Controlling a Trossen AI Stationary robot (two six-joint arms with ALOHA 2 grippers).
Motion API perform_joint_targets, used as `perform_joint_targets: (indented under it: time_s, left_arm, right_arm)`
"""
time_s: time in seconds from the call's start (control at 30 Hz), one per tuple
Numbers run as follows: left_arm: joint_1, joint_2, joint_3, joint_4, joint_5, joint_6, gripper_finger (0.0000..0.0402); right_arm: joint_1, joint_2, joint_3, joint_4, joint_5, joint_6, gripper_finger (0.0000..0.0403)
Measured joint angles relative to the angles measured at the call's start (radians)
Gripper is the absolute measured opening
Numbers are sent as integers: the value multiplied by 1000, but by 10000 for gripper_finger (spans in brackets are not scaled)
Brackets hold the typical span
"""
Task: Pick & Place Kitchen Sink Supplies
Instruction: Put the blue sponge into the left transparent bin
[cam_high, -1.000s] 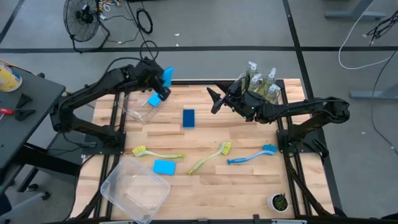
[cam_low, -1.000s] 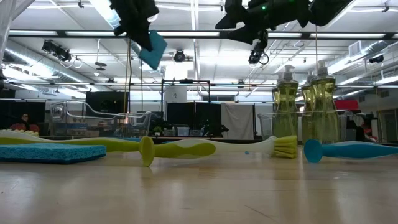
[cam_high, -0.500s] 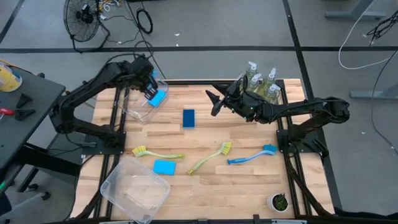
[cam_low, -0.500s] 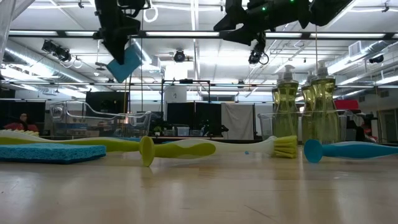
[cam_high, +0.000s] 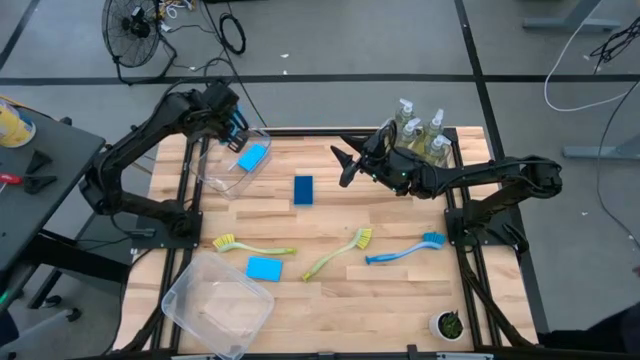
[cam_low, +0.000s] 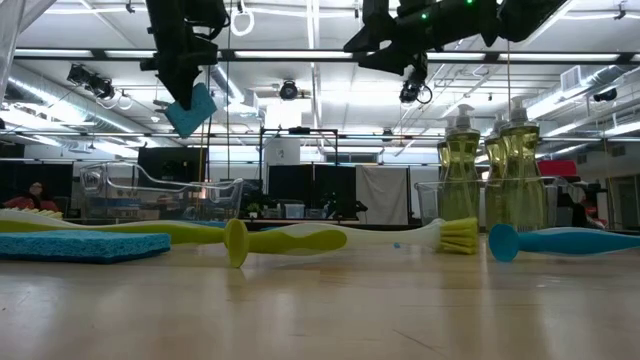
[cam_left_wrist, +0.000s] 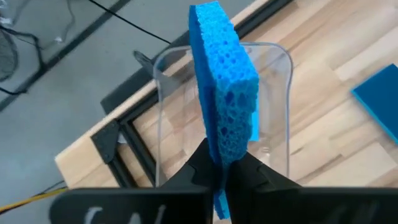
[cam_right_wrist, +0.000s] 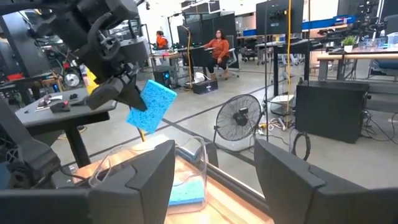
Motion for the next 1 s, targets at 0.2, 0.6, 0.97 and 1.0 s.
perform_joint_targets:
  time_s: [0.2,0.6,0.97,1.0]
  left_arm:
    - [24,37,-1,0,38,-5,28]
    - [34,159,-1,-12,18,-26,33]
    - [46,184,-1,-73,17,-26,65]
    - [46,184,-1,-80,17,-26,77]
  right_arm:
    - [0,0,0,-2,0,0,220]
    - [0,0,0,-1,0,0,220]
    - [0,1,0,0,-26,-1,220]
    - [0,1,0,0,-27,-1,220]
